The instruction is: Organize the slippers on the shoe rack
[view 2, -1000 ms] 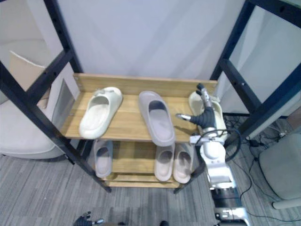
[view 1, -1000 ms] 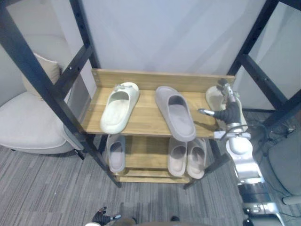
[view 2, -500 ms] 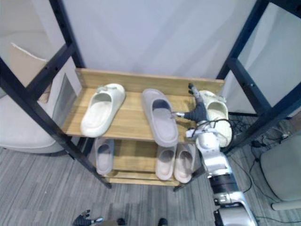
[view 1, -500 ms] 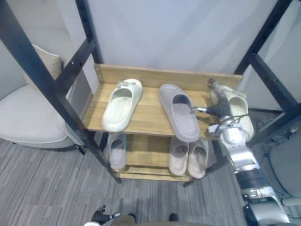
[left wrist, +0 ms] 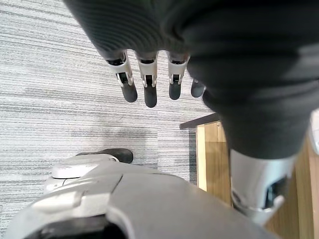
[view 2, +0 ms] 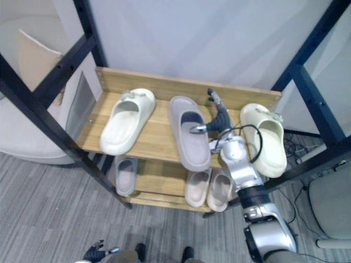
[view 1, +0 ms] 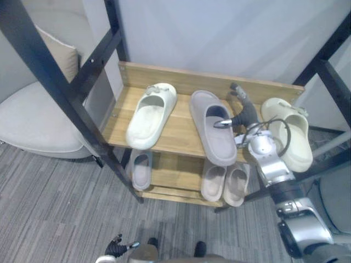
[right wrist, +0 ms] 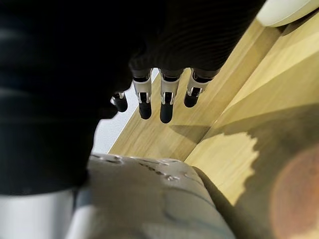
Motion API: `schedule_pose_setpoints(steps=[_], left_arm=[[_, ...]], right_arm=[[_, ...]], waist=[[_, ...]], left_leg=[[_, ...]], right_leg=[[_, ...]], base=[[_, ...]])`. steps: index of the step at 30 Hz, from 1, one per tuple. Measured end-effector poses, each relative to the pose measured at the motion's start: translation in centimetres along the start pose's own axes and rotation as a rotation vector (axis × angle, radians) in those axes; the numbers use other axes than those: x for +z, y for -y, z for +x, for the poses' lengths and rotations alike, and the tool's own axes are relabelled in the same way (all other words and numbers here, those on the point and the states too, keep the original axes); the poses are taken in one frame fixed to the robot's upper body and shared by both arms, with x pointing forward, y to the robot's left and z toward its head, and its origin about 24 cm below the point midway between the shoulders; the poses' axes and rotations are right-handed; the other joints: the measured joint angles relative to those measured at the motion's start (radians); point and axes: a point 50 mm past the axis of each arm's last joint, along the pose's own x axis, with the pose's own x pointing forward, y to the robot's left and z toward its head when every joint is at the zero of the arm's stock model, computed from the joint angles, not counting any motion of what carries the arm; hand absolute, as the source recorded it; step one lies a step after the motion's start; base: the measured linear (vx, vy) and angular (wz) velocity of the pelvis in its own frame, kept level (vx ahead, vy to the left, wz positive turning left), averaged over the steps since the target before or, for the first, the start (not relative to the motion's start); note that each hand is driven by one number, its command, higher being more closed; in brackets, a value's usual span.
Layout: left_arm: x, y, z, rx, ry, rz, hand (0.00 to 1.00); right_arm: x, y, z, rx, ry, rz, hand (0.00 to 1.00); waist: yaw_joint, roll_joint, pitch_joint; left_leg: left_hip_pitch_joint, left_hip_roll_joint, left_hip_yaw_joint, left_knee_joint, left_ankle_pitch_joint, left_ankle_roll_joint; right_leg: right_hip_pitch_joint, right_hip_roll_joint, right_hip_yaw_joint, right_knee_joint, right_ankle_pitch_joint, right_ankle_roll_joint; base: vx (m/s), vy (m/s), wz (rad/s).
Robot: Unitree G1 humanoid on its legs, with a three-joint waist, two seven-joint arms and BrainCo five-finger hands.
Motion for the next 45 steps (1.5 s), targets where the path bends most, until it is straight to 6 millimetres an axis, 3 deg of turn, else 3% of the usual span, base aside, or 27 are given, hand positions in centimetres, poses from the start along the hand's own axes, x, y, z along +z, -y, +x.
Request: schedule_pose_setpoints(steps=[7,18,24,27,31,38,42,45], left_arm=[[0.4,-0.2,0.1,0.010,0.012,-0.004,0.00],[0.7,-0.3,0.1,0.020,0.027,-0.002,0.00],[0.8,-0.2,0.1,0.019,0.028,-0.001,0.00],[0.7,-0.2,0.1,0.018,0.022,0.000,0.00],[0.4,-0.1,0.1,0.015,0.011,0.000,0.00],[-1.0,1.0,-0.3,-0.012,-0.033,-0.001,0.00],[-1.4,1.0,-0.5,-0.014,-0.043,-0.001,0.00],[-1.5,1.0,-0.5,-0.024,-0.044,0.000,0.00]], right_arm=[[1.4,0.1,1.5,0.007,0.043,-0.010,1.00],[2.5,-0.3,1.7,0.027,0.089,-0.010,1.00],[1.8,0.2,-0.8,-0.007,0.090,0.026,1.00],[1.2,0.3,-3.4,-0.048,0.083,0.075,1.00],[2.1,0.8,-5.1,-0.121,0.125,0.117,1.00],[4.2,1.3,-7.5,-0.173,0.259,0.218,1.00],[4.6,0.8,-8.0,-0.135,0.288,0.307,1.00],[5.1,-0.7,-8.9,-0.028,0.302,0.395,1.00]], waist=[[0.002,-0.004,0.035],[0.006,-0.011,0.041],[0.003,-0.012,0.040],[-0.001,-0.009,0.038],[-0.020,-0.001,0.033],[-0.045,0.052,-0.027],[-0.053,0.054,-0.036],[-0.053,0.052,-0.041]], left_leg=[[0.015,0.004,-0.011,-0.081,0.063,-0.012],[0.033,0.009,-0.004,-0.105,0.076,-0.016],[0.041,0.010,-0.006,-0.103,0.074,-0.014],[0.048,0.010,-0.002,-0.086,0.062,-0.015],[0.046,0.009,0.001,-0.070,0.057,-0.016],[0.056,0.015,0.008,-0.050,0.045,-0.019],[0.067,0.017,0.015,-0.051,0.046,-0.019],[0.069,0.018,0.016,-0.051,0.046,-0.018]], right_leg=[[-0.020,0.003,-0.009,0.006,0.000,0.000],[-0.019,0.008,-0.001,0.007,0.000,0.000],[-0.009,0.007,-0.001,0.008,0.000,0.000],[0.002,0.006,0.003,0.009,-0.001,0.001],[0.005,0.005,0.006,0.012,-0.001,0.002],[0.012,0.007,0.020,0.015,-0.003,0.003],[0.016,0.009,0.028,0.020,-0.003,0.003],[0.016,0.007,0.029,0.024,-0.003,0.003]], base=[[-0.08,-0.044,0.03],[-0.01,-0.010,-0.01],[0.00,0.000,0.00],[-0.03,-0.001,-0.04],[-0.05,-0.005,-0.04],[-0.04,-0.006,-0.03],[-0.04,-0.008,-0.06],[-0.02,-0.001,-0.01]])
